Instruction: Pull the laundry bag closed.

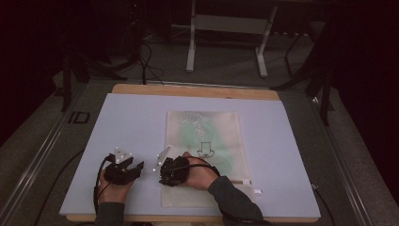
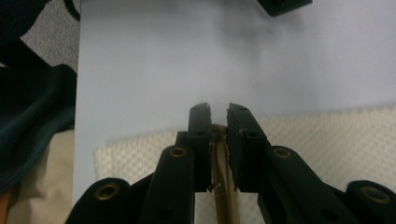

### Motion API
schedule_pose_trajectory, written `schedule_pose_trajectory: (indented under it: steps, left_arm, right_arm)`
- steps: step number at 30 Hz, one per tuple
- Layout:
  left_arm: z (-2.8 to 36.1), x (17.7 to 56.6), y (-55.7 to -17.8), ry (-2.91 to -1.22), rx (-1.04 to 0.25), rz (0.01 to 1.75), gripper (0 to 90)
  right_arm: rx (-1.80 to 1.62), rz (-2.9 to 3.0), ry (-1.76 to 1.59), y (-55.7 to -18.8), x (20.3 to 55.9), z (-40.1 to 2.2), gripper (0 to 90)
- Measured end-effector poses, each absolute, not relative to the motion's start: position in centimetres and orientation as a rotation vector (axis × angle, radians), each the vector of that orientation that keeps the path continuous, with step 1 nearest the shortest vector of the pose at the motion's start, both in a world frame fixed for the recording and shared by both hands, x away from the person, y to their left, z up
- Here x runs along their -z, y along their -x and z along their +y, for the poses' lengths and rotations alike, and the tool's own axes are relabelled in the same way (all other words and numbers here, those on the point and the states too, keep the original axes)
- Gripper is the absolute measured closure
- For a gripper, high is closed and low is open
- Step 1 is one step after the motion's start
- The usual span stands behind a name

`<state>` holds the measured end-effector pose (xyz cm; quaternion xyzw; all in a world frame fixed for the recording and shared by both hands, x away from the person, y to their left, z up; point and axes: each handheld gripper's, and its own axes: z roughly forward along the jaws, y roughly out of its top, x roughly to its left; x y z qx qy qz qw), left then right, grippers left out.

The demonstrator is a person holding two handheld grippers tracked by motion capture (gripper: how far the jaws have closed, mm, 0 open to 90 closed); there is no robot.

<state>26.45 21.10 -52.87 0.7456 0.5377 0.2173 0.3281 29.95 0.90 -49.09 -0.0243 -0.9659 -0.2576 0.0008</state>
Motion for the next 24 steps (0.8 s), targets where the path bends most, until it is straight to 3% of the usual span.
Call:
schedule_pose_trajectory:
  steps: [13, 24]
  left_arm:
    - [20.3, 52.8, -26.3, -1.969, -0.549, 1.362, 53.1]
    - [19.4, 52.7, -26.2, -1.969, -0.492, 1.324, 55.4]
  right_arm:
    - [0.762, -3.010, 0.141, -30.6, 50.4, -0.4, 76.8]
    - [0.752, -2.999, 0.138, -30.4, 50.9, -0.4, 81.1]
